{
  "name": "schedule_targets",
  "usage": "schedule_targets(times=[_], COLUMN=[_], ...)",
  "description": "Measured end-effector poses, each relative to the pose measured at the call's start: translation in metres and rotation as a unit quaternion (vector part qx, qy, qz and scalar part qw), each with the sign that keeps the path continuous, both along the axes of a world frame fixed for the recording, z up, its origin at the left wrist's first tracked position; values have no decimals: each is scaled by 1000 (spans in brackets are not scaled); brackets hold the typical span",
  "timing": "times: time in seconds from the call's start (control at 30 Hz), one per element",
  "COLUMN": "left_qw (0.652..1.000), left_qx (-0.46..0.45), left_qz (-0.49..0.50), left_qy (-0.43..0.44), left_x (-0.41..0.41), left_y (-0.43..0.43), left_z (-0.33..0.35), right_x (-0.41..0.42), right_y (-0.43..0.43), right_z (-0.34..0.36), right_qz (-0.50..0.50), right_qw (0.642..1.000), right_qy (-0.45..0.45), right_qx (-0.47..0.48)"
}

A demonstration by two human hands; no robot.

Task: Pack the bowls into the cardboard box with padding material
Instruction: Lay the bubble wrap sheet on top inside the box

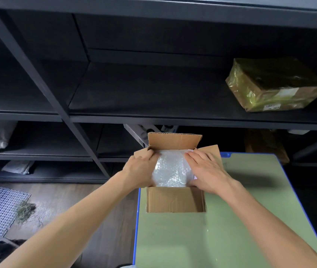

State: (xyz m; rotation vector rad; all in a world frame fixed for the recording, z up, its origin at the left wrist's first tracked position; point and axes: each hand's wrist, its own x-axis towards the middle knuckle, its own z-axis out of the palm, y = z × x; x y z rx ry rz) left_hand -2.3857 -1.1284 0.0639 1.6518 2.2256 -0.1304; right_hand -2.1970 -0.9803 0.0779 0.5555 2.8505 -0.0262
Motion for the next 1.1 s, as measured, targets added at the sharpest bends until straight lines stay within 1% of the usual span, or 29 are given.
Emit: schedule_targets(times=[0.07, 0.13, 0.27, 0.4, 0.43, 0.47, 0.6, 0.67, 0.73, 0.8, 0.9, 1.1], left_qw=[999, 997, 990, 977, 976, 977, 983, 984, 987, 988, 985, 974], left_qx=[41, 66, 141, 213, 217, 210, 163, 156, 149, 147, 170, 221], left_qz=[4, 1, -3, -7, -9, -10, -13, -12, -11, -9, -9, -48], left_qy=[-27, -33, -16, 21, 33, 46, 84, 80, 61, 41, 33, 26], left_x=[-3, -1, 11, 22, 26, 31, 43, 43, 43, 43, 45, 58], left_y=[-14, -31, -58, -64, -65, -66, -74, -76, -75, -75, -77, -70], left_z=[-1, -1, -6, -13, -14, -17, -31, -30, -27, -25, -18, -15], right_x=[10, 20, 33, 33, 34, 35, 45, 49, 50, 53, 63, 75], right_y=[-1, -2, -7, -22, -27, -33, -52, -55, -59, -62, -66, -68], right_z=[-3, -5, -13, -15, -16, -18, -36, -40, -38, -32, -27, -26], right_qz=[-7, -12, -21, -17, -16, -15, -36, -47, -48, -49, -60, -75], right_qw=[1000, 999, 995, 979, 977, 979, 993, 993, 992, 986, 972, 954], right_qy=[23, 43, 95, 201, 211, 202, 105, 93, 109, 152, 225, 289], right_qx=[-4, -6, -6, 7, 14, 21, 50, 55, 51, 43, 36, 38])
